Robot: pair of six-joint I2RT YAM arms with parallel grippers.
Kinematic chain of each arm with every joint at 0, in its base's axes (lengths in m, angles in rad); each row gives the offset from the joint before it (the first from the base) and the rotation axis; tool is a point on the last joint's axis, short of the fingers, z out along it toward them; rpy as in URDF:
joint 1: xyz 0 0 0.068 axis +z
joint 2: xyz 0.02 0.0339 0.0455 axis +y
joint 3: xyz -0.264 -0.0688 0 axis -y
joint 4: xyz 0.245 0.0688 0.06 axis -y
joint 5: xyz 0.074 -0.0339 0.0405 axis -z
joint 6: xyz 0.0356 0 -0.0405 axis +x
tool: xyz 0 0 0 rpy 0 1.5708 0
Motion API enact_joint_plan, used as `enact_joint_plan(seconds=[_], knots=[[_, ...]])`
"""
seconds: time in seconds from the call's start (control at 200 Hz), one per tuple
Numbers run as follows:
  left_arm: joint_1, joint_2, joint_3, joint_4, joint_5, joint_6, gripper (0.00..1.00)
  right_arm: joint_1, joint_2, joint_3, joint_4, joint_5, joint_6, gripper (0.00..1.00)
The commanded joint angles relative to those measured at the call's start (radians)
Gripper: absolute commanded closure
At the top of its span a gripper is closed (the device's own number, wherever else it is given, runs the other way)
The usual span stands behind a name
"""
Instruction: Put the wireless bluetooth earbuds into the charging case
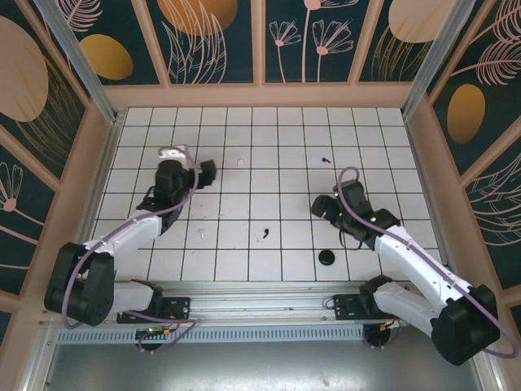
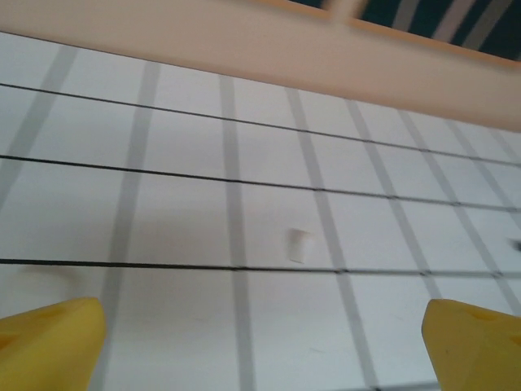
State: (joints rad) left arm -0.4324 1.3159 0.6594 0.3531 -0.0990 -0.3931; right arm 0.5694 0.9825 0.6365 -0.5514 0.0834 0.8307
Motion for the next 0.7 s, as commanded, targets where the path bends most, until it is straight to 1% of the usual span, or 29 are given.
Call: enact_joint_plan(seconds=[0.0,0.06,0.14,0.21,0.31,0.49,0.631,0.696], knots=[[-0.154,0.036,0.031,-0.04,0.003,-0.051,0.01,0.093,0.01,-0.003,-0.086,0.001,0.174,0.13],[-0.249,0.063,0.049,-0.056,-0.027,-0.057,0.01,0.138,0.025,0.004,-0.125,0.005,0.22,0.13],[-0.353,0.094,0.067,-0.066,-0.068,-0.068,0.02,0.188,0.044,0.009,-0.17,0.011,0.261,0.14],[-0.421,0.117,0.083,-0.074,-0.09,-0.08,0.03,0.221,0.059,0.008,-0.206,0.024,0.29,0.14],[-0.489,0.156,0.122,-0.09,-0.091,-0.093,0.05,0.245,0.07,-0.012,-0.232,0.038,0.318,0.14],[-0.576,0.256,0.206,-0.112,-0.065,-0.089,0.08,0.247,0.057,-0.057,-0.242,0.036,0.354,0.14],[-0.592,0.314,0.241,-0.108,-0.045,-0.106,0.08,0.245,0.058,-0.091,-0.222,0.024,0.363,0.14],[-0.592,0.325,0.251,-0.106,-0.034,-0.105,0.12,0.245,0.064,-0.101,-0.22,0.023,0.368,0.14]])
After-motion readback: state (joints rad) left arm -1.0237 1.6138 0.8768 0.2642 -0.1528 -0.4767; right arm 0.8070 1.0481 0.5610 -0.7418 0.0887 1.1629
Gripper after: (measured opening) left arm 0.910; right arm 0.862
